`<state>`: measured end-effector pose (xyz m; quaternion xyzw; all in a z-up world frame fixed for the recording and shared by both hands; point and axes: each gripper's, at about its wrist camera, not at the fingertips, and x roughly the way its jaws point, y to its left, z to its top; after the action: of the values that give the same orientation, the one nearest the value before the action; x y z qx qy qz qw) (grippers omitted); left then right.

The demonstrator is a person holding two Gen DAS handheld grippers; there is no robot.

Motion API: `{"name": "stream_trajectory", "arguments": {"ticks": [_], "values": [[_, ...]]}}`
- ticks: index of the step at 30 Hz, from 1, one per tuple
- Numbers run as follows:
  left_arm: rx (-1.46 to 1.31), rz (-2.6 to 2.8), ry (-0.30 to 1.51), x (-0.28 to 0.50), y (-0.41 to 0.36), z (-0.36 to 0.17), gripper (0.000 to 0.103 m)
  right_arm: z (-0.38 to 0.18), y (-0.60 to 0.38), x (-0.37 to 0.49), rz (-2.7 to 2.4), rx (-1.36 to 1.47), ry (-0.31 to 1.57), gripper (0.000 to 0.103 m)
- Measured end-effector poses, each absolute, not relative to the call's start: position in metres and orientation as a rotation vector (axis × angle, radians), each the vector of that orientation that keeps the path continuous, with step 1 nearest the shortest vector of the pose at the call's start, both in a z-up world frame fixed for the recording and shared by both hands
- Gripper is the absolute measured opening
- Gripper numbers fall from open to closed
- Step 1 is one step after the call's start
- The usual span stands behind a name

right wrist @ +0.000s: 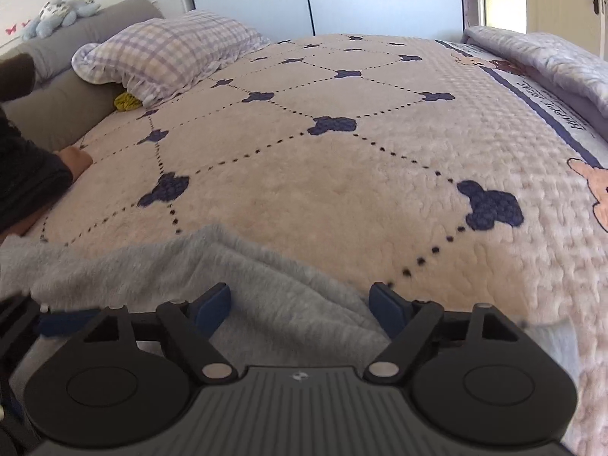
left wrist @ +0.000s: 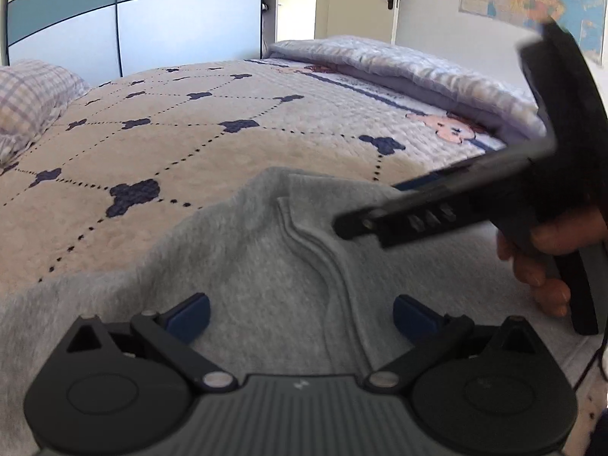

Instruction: Fold clothes

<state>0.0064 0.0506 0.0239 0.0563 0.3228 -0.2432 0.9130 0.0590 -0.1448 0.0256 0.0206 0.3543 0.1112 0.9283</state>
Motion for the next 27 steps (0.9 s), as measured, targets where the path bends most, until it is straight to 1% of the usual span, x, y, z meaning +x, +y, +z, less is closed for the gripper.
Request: {"name": "stream_trajectory", "arguments": {"ticks": [3,6,9,11,13,15,18,25,27], "values": [[-0.044,-0.442,0.645,0.012,0.087,0.021,0.103,0.028,-0.147,0.029,0.219,-0.047,0.705,0.074],[-0.13,-0.385,0.647,0.022,0.102,0.025,0.103,0.031,-0.15,-0.002,0.21,-0.136,0.683,0.075],[-0.12,-0.321,0.65,0.027,0.091,0.032,0.103,0.035,-0.156,-0.003,0.143,-0.142,0.647,0.076],[-0.089,-0.32,0.67,0.027,0.079,0.026,0.103,0.036,-0.163,0.006,0.081,-0.126,0.632,0.081],[0.013,-0.313,0.675,0.019,0.065,0.019,0.103,0.027,-0.165,0.017,0.053,-0.135,0.655,0.085],[0.098,-0.291,0.667,0.009,0.055,0.017,0.103,0.017,-0.161,0.018,0.054,-0.176,0.659,0.087],[0.067,-0.252,0.684,0.001,0.057,0.02,0.103,0.013,-0.156,0.008,0.036,-0.214,0.598,0.089],[-0.071,-0.205,0.761,0.022,0.063,0.031,0.103,0.012,-0.148,0.004,0.003,-0.274,0.569,0.095],[-0.019,-0.182,0.752,0.034,0.053,0.025,0.103,0.011,-0.146,0.004,-0.011,-0.291,0.565,0.097]]}}
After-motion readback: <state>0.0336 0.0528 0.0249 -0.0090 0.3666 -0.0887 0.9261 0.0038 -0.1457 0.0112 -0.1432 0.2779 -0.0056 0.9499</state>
